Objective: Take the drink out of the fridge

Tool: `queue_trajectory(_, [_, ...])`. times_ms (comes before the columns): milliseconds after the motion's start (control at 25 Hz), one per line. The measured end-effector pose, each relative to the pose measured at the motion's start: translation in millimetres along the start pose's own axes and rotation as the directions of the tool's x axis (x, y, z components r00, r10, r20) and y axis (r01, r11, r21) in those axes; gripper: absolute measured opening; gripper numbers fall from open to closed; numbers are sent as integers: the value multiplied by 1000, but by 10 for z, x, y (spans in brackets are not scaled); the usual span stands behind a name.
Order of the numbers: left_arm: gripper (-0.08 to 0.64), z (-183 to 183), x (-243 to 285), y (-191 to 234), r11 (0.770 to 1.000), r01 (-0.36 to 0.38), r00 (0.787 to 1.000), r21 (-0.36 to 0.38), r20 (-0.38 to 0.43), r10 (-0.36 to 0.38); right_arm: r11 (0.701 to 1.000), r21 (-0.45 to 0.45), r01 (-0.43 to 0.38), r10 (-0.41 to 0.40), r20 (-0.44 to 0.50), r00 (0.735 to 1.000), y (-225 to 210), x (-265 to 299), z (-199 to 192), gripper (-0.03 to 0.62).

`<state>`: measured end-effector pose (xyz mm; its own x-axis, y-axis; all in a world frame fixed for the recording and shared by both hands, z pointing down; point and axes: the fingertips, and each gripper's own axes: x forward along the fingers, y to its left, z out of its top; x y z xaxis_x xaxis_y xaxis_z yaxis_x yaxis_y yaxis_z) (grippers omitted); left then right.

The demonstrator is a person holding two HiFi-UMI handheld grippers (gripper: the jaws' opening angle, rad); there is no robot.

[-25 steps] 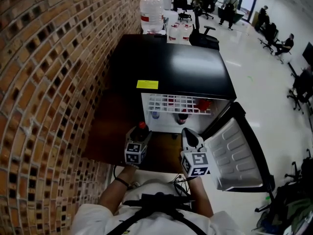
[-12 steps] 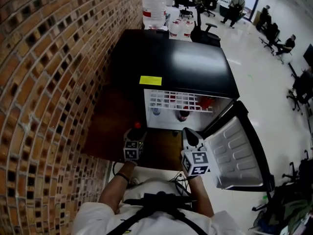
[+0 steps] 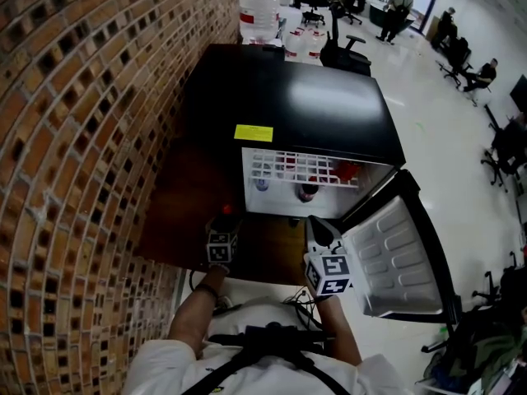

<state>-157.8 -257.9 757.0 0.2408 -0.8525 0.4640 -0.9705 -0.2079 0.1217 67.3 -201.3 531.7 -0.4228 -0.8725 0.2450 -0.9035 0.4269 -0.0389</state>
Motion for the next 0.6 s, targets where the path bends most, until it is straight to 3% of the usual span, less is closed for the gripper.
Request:
queue_trajectory(280, [310,-233,70,79,1000,-25,998,8,-60,25,1000,2,14,-14,-18,1000,-65,12,-35,8])
queue_trajectory(600, [310,-281,171,99,1000,-22,997,-11,-68,21,1000,0,15,-15,-20,1000,-77,26,-45,8])
